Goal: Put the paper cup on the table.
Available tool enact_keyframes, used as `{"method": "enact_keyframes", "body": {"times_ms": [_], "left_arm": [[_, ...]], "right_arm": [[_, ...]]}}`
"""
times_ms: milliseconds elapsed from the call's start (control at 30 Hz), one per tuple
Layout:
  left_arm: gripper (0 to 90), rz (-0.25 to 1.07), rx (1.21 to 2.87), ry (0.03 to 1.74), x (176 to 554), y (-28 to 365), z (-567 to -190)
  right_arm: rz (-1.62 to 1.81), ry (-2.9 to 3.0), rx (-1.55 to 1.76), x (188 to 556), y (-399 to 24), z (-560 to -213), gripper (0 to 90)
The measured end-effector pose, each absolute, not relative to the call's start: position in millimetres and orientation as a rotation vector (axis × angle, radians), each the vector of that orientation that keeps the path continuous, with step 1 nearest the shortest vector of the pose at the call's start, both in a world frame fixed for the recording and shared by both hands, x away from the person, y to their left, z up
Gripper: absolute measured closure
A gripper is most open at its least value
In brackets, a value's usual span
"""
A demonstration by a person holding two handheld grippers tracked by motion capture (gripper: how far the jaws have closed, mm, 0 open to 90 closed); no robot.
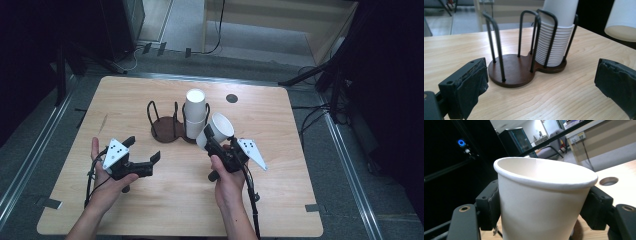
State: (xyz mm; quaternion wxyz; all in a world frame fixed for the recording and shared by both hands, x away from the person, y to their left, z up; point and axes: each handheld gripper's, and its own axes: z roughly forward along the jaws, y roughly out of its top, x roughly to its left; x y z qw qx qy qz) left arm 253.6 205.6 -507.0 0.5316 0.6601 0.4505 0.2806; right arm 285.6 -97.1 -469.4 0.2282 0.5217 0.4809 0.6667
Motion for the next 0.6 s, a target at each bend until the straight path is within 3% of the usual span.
{"method": "enact_keyframes", "body": {"times_ms": [600], "left_arm": [[0.0, 0.695, 1.568, 1.189, 253, 235, -514]], "right_arm": [[1.620, 1.364, 1.305, 304, -109, -477, 27.2]]}}
